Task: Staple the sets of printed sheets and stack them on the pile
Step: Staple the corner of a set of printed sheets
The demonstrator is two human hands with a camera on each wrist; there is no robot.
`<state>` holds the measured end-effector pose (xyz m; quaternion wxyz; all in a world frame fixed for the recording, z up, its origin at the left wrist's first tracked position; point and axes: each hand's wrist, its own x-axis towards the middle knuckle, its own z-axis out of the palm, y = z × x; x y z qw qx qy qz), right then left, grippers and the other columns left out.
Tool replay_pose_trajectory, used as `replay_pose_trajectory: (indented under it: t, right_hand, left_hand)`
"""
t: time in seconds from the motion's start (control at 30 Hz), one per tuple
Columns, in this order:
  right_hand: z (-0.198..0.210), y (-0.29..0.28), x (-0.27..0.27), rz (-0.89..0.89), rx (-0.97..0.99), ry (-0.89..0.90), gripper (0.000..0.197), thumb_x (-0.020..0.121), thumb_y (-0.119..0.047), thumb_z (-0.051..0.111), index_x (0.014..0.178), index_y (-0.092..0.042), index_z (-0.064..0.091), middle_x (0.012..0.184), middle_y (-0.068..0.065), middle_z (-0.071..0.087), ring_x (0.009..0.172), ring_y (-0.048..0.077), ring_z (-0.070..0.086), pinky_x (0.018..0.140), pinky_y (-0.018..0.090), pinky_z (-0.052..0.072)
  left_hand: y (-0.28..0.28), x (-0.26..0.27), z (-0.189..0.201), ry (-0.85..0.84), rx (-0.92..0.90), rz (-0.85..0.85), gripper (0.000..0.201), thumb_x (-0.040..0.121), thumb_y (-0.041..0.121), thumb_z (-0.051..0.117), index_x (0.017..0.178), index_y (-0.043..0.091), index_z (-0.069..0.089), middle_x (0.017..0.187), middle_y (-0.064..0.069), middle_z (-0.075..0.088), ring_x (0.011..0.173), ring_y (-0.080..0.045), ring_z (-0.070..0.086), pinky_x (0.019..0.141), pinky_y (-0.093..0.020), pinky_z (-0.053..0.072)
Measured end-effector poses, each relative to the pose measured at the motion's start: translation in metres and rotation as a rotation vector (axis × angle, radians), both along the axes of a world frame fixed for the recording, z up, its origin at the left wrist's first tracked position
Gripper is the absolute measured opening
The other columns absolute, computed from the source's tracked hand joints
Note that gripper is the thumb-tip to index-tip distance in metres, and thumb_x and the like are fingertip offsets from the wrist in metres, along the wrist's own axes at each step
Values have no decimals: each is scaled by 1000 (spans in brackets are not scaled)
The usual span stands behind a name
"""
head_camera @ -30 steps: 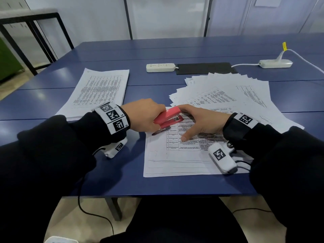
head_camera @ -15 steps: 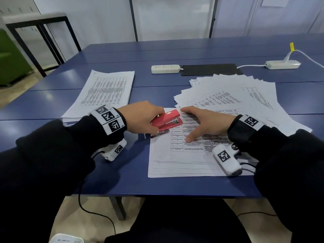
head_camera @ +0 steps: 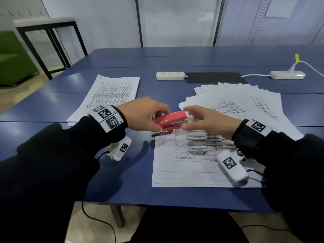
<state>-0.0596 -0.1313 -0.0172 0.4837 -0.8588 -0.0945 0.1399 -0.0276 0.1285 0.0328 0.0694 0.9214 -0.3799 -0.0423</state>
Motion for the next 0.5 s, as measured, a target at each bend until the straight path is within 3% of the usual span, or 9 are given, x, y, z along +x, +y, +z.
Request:
replay_pose_trajectory:
  t: [0.03, 0.1, 0.17, 0.2, 0.3, 0.4, 0.5]
  right_hand:
    - [5, 8, 1, -64, 84, -24, 104, 54, -86, 76, 139, -29, 57, 137, -7, 63, 124, 12, 60, 97, 30, 46]
    - [10, 21, 2, -93, 248, 53, 92, 67, -88, 64, 125, -17, 66, 112, 7, 76, 90, 28, 73, 72, 36, 52]
    - [5, 28, 2, -89, 401, 175, 73, 83, -74, 60, 111, -7, 68, 89, 17, 73, 59, 31, 63, 55, 33, 47]
    - [1, 28, 1, -116, 459, 198, 62, 90, -64, 59, 103, -4, 68, 80, 18, 66, 53, 28, 56, 50, 30, 44]
    - [-11, 24, 3, -216, 600, 200, 45, 99, -47, 58, 91, -3, 65, 71, 16, 57, 47, 20, 46, 44, 27, 39]
    - [-13, 21, 7, -319, 716, 182, 46, 97, -48, 60, 91, -4, 67, 69, 13, 58, 47, 19, 49, 44, 28, 43]
    - [-16, 19, 11, -372, 797, 166, 48, 98, -49, 60, 101, -2, 68, 71, 12, 59, 50, 18, 50, 46, 29, 45]
  left_hand:
    - [-3, 1, 4, -2, -32, -8, 35, 82, 39, 79, 115, 37, 65, 79, 24, 58, 73, 1, 57, 70, -29, 47]
    - [-10, 4, 9, 3, -109, -11, 35, 79, 40, 80, 112, 41, 67, 82, 22, 62, 75, -1, 59, 72, -31, 52]
    - [-16, 9, 8, 29, -183, 13, 36, 77, 37, 82, 111, 39, 70, 87, 18, 66, 75, -4, 60, 75, -34, 54]
    - [-18, 12, 5, 54, -216, 39, 34, 77, 37, 83, 109, 39, 72, 88, 17, 67, 76, -6, 61, 77, -35, 55]
    - [-19, 18, -7, 278, -427, 151, 30, 81, 35, 87, 108, 35, 74, 97, 10, 72, 78, -9, 66, 82, -41, 59]
    - [-22, 15, -21, 608, -767, 280, 33, 89, 24, 80, 121, 21, 71, 112, -10, 73, 87, -17, 69, 80, -43, 61]
    - [-34, 9, -38, 835, -902, 376, 28, 91, 17, 77, 117, 9, 71, 100, -9, 75, 85, -20, 73, 75, -39, 64]
